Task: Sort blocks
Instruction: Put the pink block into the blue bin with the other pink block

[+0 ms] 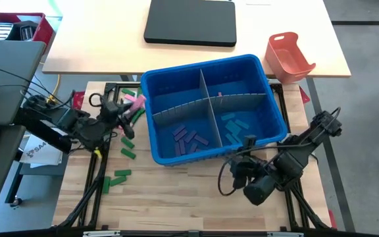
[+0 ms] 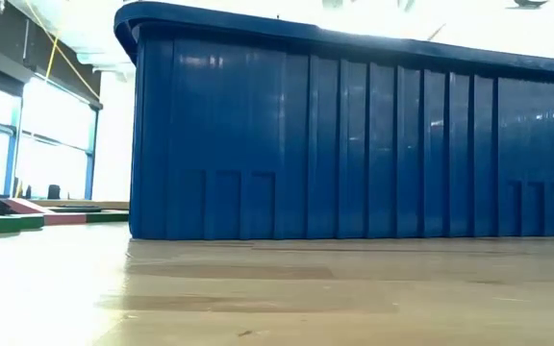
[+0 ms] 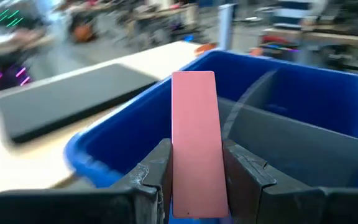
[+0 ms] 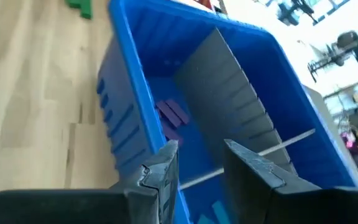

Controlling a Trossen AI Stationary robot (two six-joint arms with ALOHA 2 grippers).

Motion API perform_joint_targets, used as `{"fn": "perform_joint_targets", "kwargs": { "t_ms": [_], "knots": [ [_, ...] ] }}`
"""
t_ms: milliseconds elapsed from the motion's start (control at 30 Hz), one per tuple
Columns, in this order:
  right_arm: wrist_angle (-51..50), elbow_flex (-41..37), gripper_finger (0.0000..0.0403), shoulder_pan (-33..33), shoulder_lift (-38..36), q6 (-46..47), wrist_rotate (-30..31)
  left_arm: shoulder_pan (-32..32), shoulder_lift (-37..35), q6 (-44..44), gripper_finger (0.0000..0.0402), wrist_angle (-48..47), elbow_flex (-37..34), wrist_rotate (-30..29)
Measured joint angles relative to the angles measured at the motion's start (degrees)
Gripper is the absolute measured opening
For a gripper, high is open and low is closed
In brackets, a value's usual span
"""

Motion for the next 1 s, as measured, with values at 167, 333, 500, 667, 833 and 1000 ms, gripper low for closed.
{"fn": "perform_joint_targets", "kwargs": {
  "t_ms": [167,333,500,667,833,1000],
  "knots": [
    [20.1,-18.0,0.0119,-2.4,-8.2,-2.4,-1.2,-6.5,1.9,20.3,0.0095,11.5,-1.4,2.8],
    [61.7,-36.1,0.0119,-8.1,-15.7,-21.3,-12.6,-8.7,1.6,37.9,0.0095,38.3,-10.4,20.6],
    [96.3,-46.7,0.0119,-15.8,-15.9,-36.9,-27.7,-6.5,3.8,42.2,0.0095,68.6,-20.4,39.0],
    [106.7,-46.7,0.0119,-20.9,-12.7,-40.8,-37.5,-4.2,9.0,42.3,0.0095,82.6,-24.5,39.5],
    [108.1,-40.8,0.0127,-23.3,-8.9,-36.6,-38.6,-1.4,14.7,38.3,0.0095,89.2,-24.6,35.4],
    [104.6,-34.6,0.0182,-24.8,-5.8,-32.2,-38.7,0.4,19.6,35.3,0.0095,93.6,-24.5,35.4]
  ]
}}
